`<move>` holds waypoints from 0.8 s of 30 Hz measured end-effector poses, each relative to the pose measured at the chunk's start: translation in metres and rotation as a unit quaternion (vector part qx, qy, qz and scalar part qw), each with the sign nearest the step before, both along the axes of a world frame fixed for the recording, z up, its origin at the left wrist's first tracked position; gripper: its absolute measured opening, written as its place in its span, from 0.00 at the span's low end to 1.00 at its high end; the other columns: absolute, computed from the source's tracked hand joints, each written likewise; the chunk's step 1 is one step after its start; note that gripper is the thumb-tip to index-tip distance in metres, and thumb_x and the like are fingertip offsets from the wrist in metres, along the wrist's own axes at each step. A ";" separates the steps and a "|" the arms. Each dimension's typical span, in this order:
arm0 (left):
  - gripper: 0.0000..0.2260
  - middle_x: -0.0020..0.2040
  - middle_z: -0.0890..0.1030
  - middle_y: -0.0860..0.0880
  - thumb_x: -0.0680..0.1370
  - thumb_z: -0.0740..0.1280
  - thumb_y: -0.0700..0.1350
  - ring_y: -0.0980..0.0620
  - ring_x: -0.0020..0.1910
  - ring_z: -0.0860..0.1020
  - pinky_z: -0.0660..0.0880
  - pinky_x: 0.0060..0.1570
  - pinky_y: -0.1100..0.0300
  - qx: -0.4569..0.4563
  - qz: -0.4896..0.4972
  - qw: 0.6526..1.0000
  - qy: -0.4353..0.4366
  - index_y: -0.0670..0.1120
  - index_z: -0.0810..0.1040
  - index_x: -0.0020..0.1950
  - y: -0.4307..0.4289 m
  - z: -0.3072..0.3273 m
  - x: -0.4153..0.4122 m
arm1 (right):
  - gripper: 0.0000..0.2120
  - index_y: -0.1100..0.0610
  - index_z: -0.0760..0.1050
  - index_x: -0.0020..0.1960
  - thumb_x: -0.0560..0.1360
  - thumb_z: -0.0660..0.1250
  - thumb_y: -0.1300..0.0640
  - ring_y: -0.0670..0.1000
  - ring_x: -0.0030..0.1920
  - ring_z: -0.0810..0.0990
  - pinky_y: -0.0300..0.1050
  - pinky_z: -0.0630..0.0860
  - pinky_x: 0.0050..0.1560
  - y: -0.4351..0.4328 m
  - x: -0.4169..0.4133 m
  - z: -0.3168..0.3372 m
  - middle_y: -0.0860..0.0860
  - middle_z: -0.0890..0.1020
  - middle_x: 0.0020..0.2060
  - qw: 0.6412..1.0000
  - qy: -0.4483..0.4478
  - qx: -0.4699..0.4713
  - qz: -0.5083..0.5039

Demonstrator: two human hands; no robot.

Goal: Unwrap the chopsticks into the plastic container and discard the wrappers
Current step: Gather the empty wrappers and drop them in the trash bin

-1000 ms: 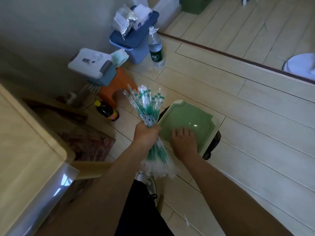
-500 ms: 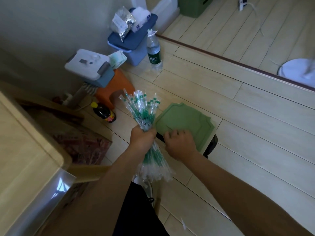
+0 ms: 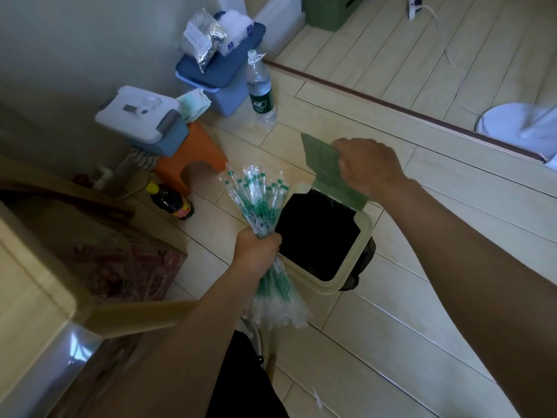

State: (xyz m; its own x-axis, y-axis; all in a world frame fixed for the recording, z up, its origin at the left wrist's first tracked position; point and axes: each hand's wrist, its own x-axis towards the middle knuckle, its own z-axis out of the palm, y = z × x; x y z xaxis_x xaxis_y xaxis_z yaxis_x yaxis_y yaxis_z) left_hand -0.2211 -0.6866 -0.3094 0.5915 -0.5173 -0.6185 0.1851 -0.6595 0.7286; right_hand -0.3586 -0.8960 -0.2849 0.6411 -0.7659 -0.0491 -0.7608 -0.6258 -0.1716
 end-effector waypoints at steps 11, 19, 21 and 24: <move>0.03 0.38 0.81 0.41 0.78 0.68 0.38 0.46 0.37 0.79 0.78 0.42 0.55 0.033 -0.025 0.999 0.012 0.38 0.80 0.47 -0.008 -0.014 0.000 | 0.26 0.66 0.71 0.71 0.73 0.64 0.66 0.69 0.67 0.72 0.65 0.67 0.69 -0.006 0.000 -0.015 0.66 0.73 0.69 0.983 -0.122 -0.102 -0.096; 0.04 0.37 0.82 0.44 0.76 0.67 0.36 0.48 0.34 0.81 0.79 0.37 0.54 -0.013 -0.049 0.999 0.010 0.42 0.81 0.45 -0.019 0.004 -0.013 | 0.31 0.55 0.78 0.62 0.72 0.66 0.30 0.56 0.52 0.82 0.57 0.81 0.55 0.087 0.016 -0.024 0.55 0.83 0.53 0.831 -0.213 0.484 -0.175; 0.06 0.40 0.84 0.44 0.77 0.67 0.37 0.48 0.39 0.84 0.82 0.41 0.50 -0.036 -0.085 0.996 0.011 0.42 0.82 0.51 -0.021 0.013 -0.019 | 0.30 0.48 0.78 0.63 0.71 0.69 0.28 0.52 0.57 0.83 0.57 0.81 0.60 0.104 0.019 -0.030 0.51 0.84 0.57 0.732 -0.219 0.625 -0.157; 0.13 0.47 0.85 0.43 0.78 0.65 0.36 0.45 0.49 0.85 0.83 0.50 0.44 -0.053 -0.153 0.987 0.006 0.44 0.81 0.61 -0.020 0.023 -0.029 | 0.24 0.48 0.80 0.59 0.69 0.76 0.36 0.53 0.56 0.85 0.53 0.81 0.59 0.123 0.023 -0.032 0.52 0.87 0.54 0.643 -0.311 0.673 -0.192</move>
